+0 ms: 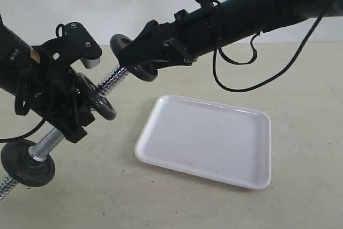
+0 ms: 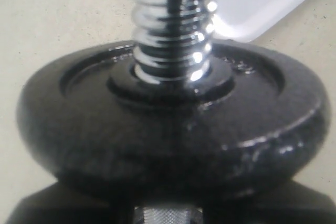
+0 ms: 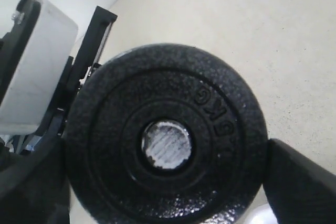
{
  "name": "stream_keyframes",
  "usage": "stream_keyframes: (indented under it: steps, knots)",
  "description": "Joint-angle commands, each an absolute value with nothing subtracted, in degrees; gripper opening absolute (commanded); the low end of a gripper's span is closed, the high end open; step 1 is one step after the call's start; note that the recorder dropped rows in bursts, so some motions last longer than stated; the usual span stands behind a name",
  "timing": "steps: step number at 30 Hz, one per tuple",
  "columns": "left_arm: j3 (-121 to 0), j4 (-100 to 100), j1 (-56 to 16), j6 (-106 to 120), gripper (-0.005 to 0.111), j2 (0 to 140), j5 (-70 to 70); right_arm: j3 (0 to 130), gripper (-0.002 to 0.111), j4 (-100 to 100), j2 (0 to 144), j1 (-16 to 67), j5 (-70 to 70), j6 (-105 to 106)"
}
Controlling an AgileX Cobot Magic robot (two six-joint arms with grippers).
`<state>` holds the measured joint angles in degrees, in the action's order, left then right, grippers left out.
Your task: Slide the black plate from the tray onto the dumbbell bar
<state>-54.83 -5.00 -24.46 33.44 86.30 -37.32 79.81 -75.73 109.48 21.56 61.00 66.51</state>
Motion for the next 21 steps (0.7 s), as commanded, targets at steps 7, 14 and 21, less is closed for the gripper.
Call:
stream_keyframes:
  steps: [7, 14, 21]
  knots:
    - [-57.21, -5.07, -24.01, 32.47, 0.004, 83.33, -10.29, 80.02, 0.0, -82.14, 108.13, 22.54, 69.96, 69.91]
    - [-57.21, -5.07, -24.01, 32.0, 0.004, 83.33, -10.29, 80.02, 0.0, -81.38, 108.13, 24.04, 69.92, 70.17]
    - [-57.32, -5.18, -24.01, 30.9, 0.004, 83.33, -10.13, 80.02, 0.0, -80.63, 108.13, 25.26, 68.05, 70.39]
